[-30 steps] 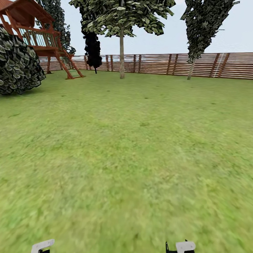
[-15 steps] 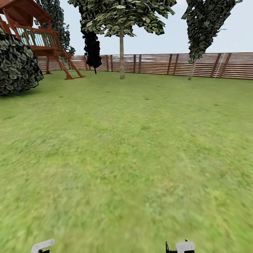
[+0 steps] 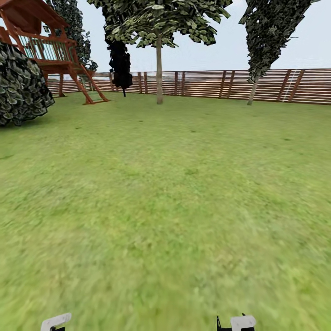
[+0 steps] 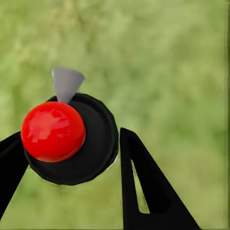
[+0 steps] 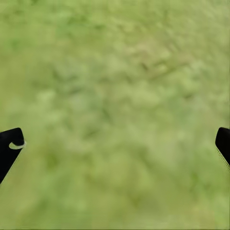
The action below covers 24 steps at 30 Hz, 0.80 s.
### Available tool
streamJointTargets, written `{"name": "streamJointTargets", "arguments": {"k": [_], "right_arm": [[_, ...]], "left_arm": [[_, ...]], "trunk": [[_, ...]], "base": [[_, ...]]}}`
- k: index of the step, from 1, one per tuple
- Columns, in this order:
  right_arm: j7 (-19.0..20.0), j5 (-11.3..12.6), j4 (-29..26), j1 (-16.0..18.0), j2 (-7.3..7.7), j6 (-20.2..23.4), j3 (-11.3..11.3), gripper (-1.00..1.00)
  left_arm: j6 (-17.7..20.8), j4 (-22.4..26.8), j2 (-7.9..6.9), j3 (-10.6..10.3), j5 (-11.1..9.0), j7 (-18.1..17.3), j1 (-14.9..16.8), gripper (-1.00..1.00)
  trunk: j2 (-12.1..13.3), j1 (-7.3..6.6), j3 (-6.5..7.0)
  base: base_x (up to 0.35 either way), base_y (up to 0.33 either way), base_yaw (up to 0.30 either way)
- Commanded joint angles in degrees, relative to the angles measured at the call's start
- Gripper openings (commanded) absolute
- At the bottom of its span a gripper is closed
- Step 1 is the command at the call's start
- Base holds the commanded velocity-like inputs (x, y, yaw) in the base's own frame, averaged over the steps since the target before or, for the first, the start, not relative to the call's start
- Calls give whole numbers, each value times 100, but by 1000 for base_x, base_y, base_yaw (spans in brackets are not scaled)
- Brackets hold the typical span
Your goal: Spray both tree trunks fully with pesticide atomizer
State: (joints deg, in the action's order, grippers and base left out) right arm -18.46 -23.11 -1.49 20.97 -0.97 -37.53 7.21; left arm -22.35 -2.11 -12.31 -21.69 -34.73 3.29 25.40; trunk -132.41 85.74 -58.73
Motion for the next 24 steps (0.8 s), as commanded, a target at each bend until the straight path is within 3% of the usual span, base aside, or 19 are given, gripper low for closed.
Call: {"name": "streamJointTargets", "arguments": {"k": [1,24], "right_arm": [[0,0,0,1,0,0,0,100],[0,3,0,-2,-1,0,0,100]], "left_arm": [[0,0,0,1,1,5,0,-100],[-5,0,-2,0,1,5,2,-100]], "trunk": [[0,0,0],[0,0,0]], "base": [[340,0,0],[340,0,0]]}}
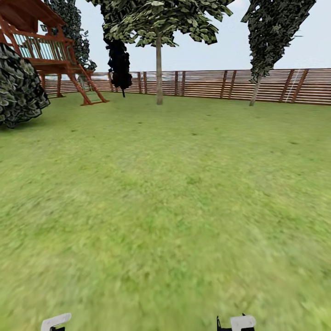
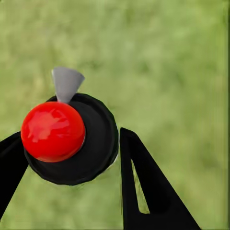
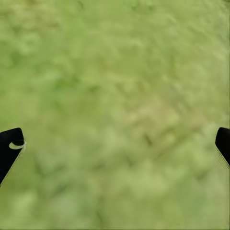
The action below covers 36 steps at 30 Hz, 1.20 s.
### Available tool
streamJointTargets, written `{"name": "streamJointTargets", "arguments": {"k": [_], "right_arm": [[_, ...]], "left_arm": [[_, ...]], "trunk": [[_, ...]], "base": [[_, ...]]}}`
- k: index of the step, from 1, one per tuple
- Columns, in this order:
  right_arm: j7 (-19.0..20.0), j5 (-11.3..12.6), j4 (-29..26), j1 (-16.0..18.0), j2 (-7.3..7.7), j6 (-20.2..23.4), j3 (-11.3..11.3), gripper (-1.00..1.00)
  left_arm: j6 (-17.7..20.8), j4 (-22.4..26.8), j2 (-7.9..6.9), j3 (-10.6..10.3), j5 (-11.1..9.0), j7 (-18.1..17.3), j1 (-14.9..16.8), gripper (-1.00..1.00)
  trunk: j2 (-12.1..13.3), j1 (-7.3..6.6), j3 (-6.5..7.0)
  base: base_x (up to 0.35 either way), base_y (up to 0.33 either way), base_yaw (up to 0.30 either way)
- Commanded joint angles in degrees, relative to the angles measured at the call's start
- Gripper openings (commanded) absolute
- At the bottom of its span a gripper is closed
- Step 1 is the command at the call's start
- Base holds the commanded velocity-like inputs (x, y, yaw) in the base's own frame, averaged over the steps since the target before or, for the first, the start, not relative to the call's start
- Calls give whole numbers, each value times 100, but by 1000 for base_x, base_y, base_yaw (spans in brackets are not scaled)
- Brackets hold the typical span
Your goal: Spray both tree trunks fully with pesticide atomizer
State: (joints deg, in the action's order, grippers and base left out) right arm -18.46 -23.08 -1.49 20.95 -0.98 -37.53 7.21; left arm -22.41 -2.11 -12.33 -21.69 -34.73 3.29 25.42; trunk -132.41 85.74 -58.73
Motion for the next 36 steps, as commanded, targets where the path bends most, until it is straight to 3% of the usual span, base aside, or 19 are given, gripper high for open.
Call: {"name": "streamJointTargets", "arguments": {"k": [1,36], "right_arm": [[0,-1,0,1,1,0,0,100],[0,-4,8,-1,1,0,0,100]], "left_arm": [[0,0,1,-1,1,5,-1,-100],[-6,0,-6,1,1,5,-2,-100]], "trunk": [[0,0,0],[0,0,0]], "base": [[340,0,0],[340,0,0]]}}
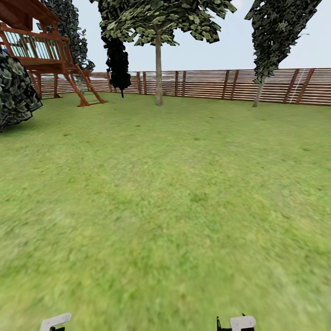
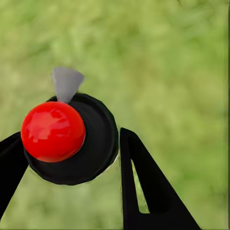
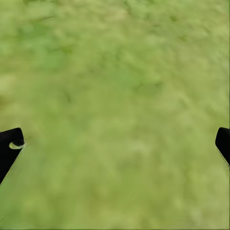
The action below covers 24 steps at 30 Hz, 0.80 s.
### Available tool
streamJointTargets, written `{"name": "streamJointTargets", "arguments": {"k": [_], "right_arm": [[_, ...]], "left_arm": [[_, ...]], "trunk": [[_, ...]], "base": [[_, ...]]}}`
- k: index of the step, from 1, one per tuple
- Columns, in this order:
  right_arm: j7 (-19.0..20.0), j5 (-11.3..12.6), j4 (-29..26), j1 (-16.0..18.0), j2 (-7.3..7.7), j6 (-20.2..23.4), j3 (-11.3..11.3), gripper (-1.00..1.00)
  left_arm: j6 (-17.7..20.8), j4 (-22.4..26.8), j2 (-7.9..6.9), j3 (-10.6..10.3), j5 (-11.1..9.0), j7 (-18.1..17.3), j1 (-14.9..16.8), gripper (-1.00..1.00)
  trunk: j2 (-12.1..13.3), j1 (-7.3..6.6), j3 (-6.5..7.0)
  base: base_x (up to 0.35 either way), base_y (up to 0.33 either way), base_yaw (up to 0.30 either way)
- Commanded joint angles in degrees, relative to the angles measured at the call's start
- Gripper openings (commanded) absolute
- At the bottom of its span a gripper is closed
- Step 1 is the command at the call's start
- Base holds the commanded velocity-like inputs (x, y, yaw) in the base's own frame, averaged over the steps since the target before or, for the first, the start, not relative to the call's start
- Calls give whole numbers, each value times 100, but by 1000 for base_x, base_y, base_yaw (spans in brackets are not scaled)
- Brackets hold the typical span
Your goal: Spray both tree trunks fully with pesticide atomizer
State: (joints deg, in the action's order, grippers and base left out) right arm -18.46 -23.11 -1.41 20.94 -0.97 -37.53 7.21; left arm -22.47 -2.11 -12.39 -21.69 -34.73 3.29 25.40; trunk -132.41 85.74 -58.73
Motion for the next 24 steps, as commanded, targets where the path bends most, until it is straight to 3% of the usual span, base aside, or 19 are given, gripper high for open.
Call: {"name": "streamJointTargets", "arguments": {"k": [1,24], "right_arm": [[0,0,0,2,0,0,0,100],[0,0,0,-1,-2,0,0,100]], "left_arm": [[3,0,0,-1,1,5,0,-100],[-2,0,-1,2,1,5,0,-100]], "trunk": [[0,0,0],[0,0,0]], "base": [[340,0,0],[340,0,0]]}}
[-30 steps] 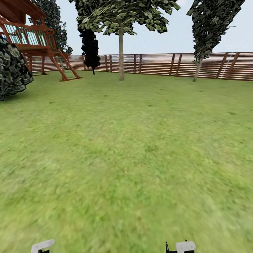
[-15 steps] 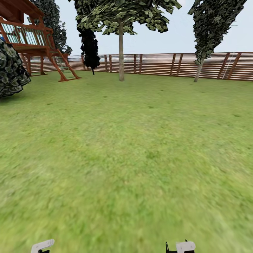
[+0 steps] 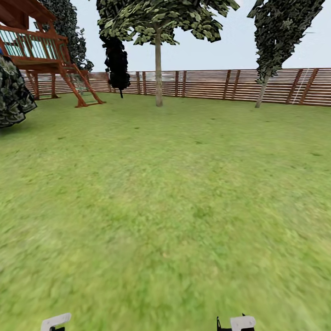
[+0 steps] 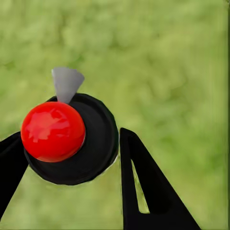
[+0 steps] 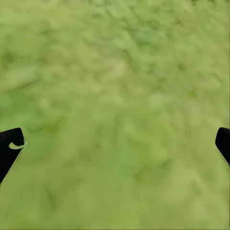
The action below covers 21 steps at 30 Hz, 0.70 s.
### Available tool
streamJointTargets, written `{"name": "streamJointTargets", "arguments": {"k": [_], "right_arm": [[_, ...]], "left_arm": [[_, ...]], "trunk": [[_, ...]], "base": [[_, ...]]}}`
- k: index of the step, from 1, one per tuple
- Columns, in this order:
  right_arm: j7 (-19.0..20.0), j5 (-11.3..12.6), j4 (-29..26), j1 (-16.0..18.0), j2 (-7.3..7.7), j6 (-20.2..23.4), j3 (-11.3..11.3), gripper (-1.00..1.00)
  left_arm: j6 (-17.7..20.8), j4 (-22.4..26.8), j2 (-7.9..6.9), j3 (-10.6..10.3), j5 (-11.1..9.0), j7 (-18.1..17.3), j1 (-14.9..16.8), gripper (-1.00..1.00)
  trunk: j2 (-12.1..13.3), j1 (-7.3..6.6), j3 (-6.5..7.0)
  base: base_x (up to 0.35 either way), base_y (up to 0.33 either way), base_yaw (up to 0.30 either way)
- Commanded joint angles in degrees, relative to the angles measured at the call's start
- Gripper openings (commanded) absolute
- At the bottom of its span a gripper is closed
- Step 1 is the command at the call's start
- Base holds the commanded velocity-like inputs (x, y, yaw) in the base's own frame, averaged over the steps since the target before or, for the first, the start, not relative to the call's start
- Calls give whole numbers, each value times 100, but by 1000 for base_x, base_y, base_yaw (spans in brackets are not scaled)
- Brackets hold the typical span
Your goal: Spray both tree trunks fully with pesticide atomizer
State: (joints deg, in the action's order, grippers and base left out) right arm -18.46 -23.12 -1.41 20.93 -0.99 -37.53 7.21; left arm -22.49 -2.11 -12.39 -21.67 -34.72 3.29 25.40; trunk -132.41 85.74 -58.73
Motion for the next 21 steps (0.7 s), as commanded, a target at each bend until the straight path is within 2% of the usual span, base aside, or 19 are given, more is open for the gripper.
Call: {"name": "streamJointTargets", "arguments": {"k": [1,6,9,21], "right_arm": [[0,0,0,3,-1,0,0,100],[0,5,-2,1,-11,0,0,100],[-6,17,-24,3,-94,-3,6,100],[2,-26,-39,4,-69,-19,-37,100]], "left_arm": [[1,0,-1,0,1,5,0,-100],[1,0,0,0,1,3,0,-100],[0,0,0,-2,1,5,0,-100],[1,0,8,-2,1,0,0,-100]], "trunk": [[0,0,0],[0,0,0],[0,0,0],[0,0,0]], "base": [[340,0,0],[340,0,0],[340,0,0],[340,0,0]]}}
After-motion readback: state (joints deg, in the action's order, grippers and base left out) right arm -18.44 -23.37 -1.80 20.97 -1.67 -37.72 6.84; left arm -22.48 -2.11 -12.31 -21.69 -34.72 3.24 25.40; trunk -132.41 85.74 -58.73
